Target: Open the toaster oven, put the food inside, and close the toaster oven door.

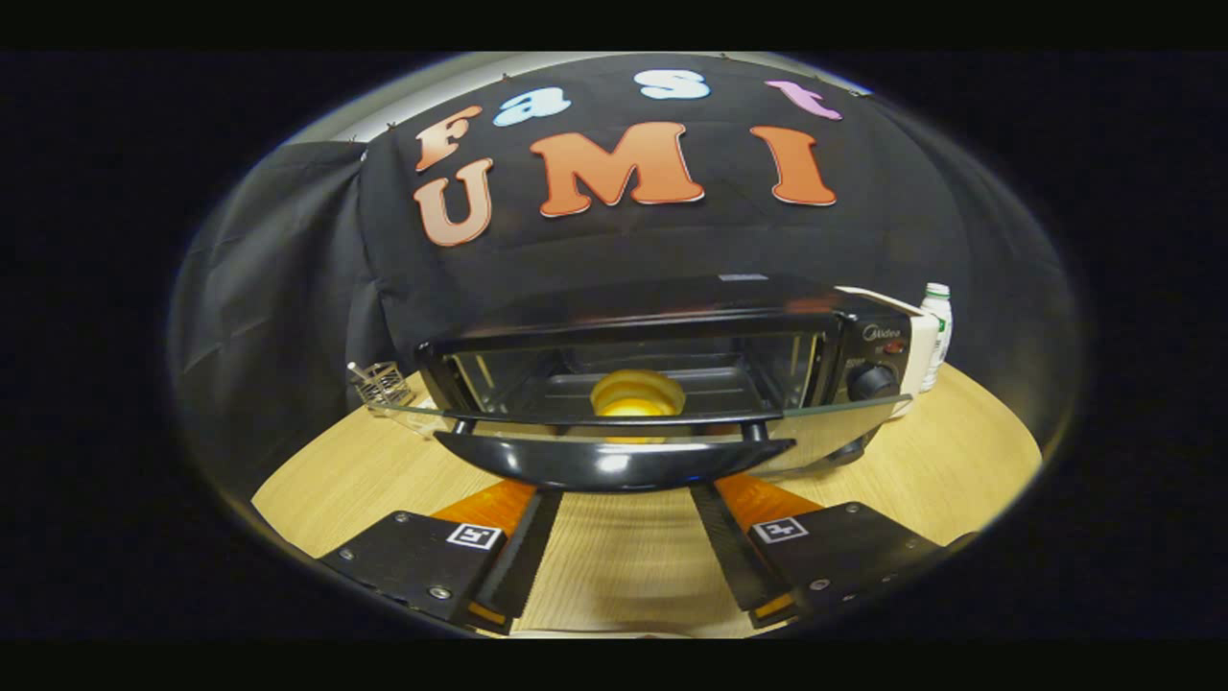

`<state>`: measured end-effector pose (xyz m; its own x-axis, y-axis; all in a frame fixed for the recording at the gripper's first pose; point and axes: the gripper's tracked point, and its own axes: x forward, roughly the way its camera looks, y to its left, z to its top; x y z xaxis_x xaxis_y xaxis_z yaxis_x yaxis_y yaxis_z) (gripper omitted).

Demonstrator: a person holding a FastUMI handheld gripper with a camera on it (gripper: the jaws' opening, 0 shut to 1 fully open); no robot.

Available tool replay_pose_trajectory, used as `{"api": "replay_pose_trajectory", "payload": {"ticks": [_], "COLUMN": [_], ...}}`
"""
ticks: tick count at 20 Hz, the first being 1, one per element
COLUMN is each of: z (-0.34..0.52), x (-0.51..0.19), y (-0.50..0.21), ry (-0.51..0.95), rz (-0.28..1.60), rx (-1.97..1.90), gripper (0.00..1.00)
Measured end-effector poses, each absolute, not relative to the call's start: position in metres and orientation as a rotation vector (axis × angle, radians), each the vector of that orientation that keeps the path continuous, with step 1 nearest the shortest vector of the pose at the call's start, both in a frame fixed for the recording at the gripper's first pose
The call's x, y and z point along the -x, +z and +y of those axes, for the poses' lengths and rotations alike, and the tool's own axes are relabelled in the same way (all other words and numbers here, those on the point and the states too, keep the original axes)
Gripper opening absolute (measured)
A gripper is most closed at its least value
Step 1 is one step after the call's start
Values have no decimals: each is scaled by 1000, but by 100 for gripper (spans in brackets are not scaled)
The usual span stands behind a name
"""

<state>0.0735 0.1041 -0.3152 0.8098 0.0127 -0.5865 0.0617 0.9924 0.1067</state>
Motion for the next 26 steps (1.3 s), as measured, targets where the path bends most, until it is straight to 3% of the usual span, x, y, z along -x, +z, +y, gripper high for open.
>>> {"api": "replay_pose_trajectory", "payload": {"ticks": [11,17,26], "z": [78,84,69], "x": [-116,-82,-21], "y": [-296,-259,-136], "ry": [-116,-62,-38], "rz": [530,474,240], "rx": [-9,26,89], "gripper": [78,78,78]}}
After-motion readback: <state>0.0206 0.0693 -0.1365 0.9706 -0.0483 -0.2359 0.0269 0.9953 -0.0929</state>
